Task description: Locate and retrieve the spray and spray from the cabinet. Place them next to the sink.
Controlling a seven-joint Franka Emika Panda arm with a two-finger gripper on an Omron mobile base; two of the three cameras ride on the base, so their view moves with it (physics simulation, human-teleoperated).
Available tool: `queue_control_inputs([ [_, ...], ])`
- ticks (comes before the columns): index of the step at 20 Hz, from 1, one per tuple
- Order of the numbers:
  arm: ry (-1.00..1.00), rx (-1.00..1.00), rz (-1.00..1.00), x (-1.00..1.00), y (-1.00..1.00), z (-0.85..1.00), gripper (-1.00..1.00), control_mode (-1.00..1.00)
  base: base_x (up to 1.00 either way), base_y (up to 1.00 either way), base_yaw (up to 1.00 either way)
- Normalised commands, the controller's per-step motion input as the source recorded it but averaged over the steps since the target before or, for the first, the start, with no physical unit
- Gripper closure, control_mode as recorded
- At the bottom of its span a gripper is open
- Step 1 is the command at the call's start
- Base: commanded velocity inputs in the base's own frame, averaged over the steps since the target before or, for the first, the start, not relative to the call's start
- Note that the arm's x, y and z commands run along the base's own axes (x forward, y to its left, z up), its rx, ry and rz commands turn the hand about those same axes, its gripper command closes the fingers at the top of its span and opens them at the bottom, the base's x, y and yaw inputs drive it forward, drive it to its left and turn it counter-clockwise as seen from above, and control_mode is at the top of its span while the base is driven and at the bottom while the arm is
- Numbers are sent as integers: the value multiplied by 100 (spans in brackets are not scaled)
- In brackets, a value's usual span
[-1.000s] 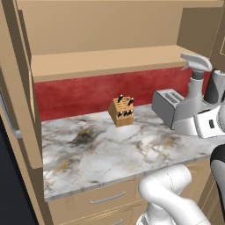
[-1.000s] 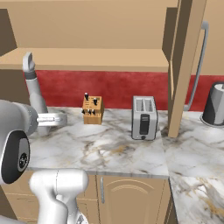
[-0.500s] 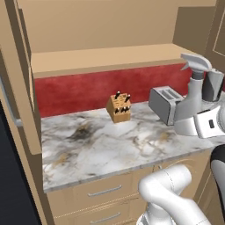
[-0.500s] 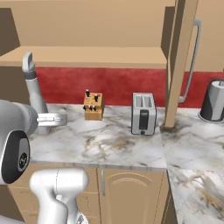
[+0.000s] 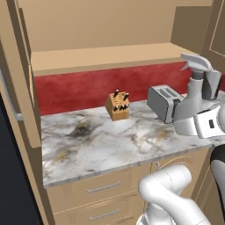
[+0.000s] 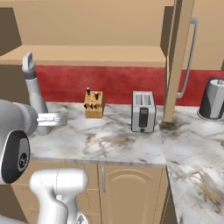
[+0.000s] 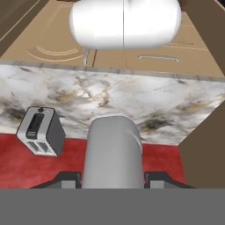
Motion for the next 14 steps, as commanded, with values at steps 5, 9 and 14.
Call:
queue_control_inputs([
  [5, 0, 0, 0, 0, 0, 0, 100, 100, -38, -17, 0],
  [9, 0, 0, 0, 0, 0, 0, 100, 100, -35, -13, 0],
  [14, 0, 0, 0, 0, 0, 0, 100, 100, -27, -6, -4],
])
